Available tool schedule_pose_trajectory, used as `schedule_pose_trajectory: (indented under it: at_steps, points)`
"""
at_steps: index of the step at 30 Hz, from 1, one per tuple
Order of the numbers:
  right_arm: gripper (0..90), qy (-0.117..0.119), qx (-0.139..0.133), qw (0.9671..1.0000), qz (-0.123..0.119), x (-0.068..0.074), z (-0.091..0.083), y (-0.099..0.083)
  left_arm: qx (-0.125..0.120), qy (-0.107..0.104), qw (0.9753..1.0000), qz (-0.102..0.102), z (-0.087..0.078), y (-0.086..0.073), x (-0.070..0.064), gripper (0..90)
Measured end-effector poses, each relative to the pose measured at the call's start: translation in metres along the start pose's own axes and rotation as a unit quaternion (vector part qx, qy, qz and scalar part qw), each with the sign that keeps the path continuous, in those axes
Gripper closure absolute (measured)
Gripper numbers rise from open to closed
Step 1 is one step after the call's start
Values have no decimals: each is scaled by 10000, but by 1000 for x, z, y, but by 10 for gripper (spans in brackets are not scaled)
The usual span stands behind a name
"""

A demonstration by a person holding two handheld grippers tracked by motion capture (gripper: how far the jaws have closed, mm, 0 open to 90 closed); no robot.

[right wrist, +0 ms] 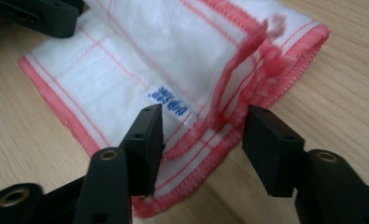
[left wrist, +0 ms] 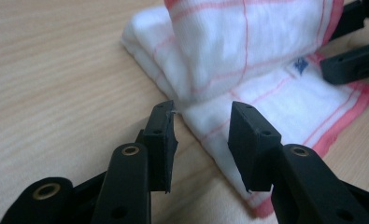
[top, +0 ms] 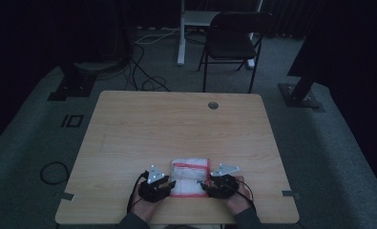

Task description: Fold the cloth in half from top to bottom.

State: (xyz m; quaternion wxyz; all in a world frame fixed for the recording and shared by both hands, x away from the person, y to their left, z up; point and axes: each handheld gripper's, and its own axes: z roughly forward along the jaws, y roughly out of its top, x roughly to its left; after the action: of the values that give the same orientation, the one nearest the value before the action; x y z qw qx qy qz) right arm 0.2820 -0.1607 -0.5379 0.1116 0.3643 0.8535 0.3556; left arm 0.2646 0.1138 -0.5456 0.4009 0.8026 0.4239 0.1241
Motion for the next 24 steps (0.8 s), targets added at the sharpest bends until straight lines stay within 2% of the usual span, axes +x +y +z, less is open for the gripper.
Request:
schedule_pose_trajectory:
  at_steps: [4, 6, 11, 15, 19, 24]
  points:
    - [503, -170, -135, 9997, -126, 4, 1, -3, 37, 226, 9995, 222, 2, 2, -4, 642]
    - [509, -265, -176, 9994, -166, 5, 2, -2, 41, 275, 9993, 236, 3, 3, -3, 644]
    - [511, -237, -220, 9995, -6, -1, 8, 3, 50, 370, 9991, 186, 9, 11, 6, 642]
    - [512, -290, -229, 9993, 14, -3, 13, 8, 104, 380, 9992, 41, 14, 21, 15, 629]
    - [512, -318, -230, 9992, 6, -4, 15, 11, -208, 193, 9995, -98, 9, 35, 20, 592]
    - [511, -312, -245, 9992, 16, -4, 16, 10, -614, 78, 9980, -138, 1, 58, 25, 567]
